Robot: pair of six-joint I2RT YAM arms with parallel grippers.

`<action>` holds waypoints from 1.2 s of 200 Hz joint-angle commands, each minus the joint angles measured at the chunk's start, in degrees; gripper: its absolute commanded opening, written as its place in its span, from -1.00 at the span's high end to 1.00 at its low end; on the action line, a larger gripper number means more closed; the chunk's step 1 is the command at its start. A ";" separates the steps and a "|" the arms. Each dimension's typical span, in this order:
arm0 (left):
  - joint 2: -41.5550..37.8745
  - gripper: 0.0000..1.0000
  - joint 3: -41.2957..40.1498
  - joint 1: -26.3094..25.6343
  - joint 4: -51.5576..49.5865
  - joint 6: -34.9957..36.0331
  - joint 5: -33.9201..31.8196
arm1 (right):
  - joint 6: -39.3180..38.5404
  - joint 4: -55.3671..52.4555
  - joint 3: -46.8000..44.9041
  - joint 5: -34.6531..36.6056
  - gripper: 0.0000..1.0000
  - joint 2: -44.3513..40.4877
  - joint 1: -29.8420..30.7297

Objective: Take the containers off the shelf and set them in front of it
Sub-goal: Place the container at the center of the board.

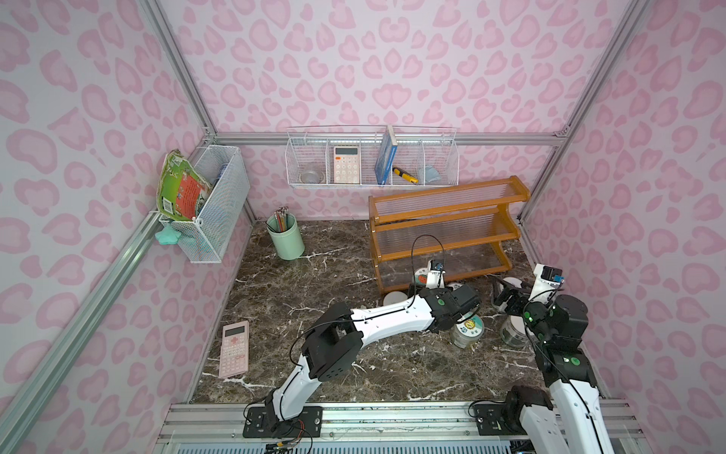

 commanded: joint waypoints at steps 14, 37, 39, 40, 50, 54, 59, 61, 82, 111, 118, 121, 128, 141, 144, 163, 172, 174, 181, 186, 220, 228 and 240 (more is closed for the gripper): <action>-4.51 -0.49 -3.26 -2.07 1.63 0.00 -0.98 | 0.36 0.89 0.69 0.80 -0.98 -0.19 -0.23; -7.93 -0.49 -6.59 -3.88 2.59 0.72 -0.10 | 0.79 1.35 0.32 0.58 -0.98 -0.10 -0.29; -8.25 -0.49 -6.94 -4.07 2.72 0.82 0.02 | 0.84 1.40 0.33 0.51 -0.98 -0.10 -0.29; -8.38 -0.49 -7.12 -4.15 2.80 0.86 0.08 | 0.87 1.40 0.34 0.45 -0.98 -0.10 -0.29; -9.82 -0.49 -9.20 -4.99 3.99 1.48 0.76 | 0.93 1.59 0.19 0.24 -0.98 -0.02 -0.30; -10.46 -0.49 -9.90 -5.35 4.37 1.57 1.04 | 0.93 1.64 0.18 0.20 -0.98 -0.01 -0.29; -11.33 -0.49 -11.10 -5.76 5.02 1.72 1.18 | 1.00 1.76 0.19 0.08 -0.98 -0.01 -0.31; -11.65 -0.49 -11.61 -5.92 5.34 1.84 1.30 | 1.05 1.76 0.25 0.10 -0.98 -0.01 -0.30; -14.04 -0.48 -14.97 -8.08 5.78 2.52 1.24 | 1.35 2.11 0.10 -0.45 -0.98 -0.01 -0.42; -16.85 -0.48 -17.05 -11.39 3.84 2.64 -0.05 | 1.97 2.76 -0.50 -1.34 -0.98 0.00 -0.38; -17.55 -0.48 -17.73 -11.78 3.40 2.22 0.25 | 2.03 2.82 -0.61 -1.58 -0.98 -0.10 -0.38; -17.82 -0.48 -18.08 -11.92 3.14 1.94 0.38 | 2.10 2.80 -0.73 -1.65 -0.98 -0.17 -0.38; -18.60 -0.48 -18.62 -12.31 2.60 0.94 0.70 | 2.20 2.87 -0.86 -1.87 -0.98 -0.34 -0.38; -20.33 -0.48 -22.51 -13.12 2.55 -0.80 1.77 | 2.36 2.78 -1.01 -2.14 -0.98 -0.66 -0.37; -20.77 -0.47 -23.22 -13.33 2.79 -0.89 2.07 | 2.43 2.88 -1.11 -2.24 -0.98 -0.75 -0.38; -22.50 -0.46 -27.02 -15.00 3.25 -1.63 2.77 | 2.71 3.29 -1.40 -2.63 -0.98 -1.14 -0.38; -22.90 -0.47 -28.33 -15.68 2.97 -1.93 2.78 | 2.87 3.71 -1.35 -2.50 -0.98 -1.16 -0.38; -23.02 -0.47 -28.61 -15.80 2.92 -1.96 2.78 | 2.90 3.83 -1.37 -2.50 -0.98 -1.16 -0.38; -23.26 -0.47 -29.50 -16.14 2.36 -2.74 2.78 | 3.12 4.23 -1.39 -2.41 -0.98 -1.07 -0.38; -23.56 -0.46 -30.09 -16.27 2.02 -3.23 2.85 | 3.24 4.44 -1.32 -2.47 -0.98 -0.94 -0.38; -25.70 -0.47 -33.88 -17.29 3.88 -3.53 3.00 | 3.88 4.44 -1.23 -2.67 -0.98 -1.41 -0.38; -26.08 -0.46 -34.83 -17.30 3.97 -4.07 2.95 | 3.69 3.98 -1.06 -2.80 -0.98 -1.59 -0.38; -26.80 -0.46 -36.95 -17.26 5.18 -4.63 2.96 | 3.39 3.24 -0.67 -2.98 -0.98 -1.85 -0.37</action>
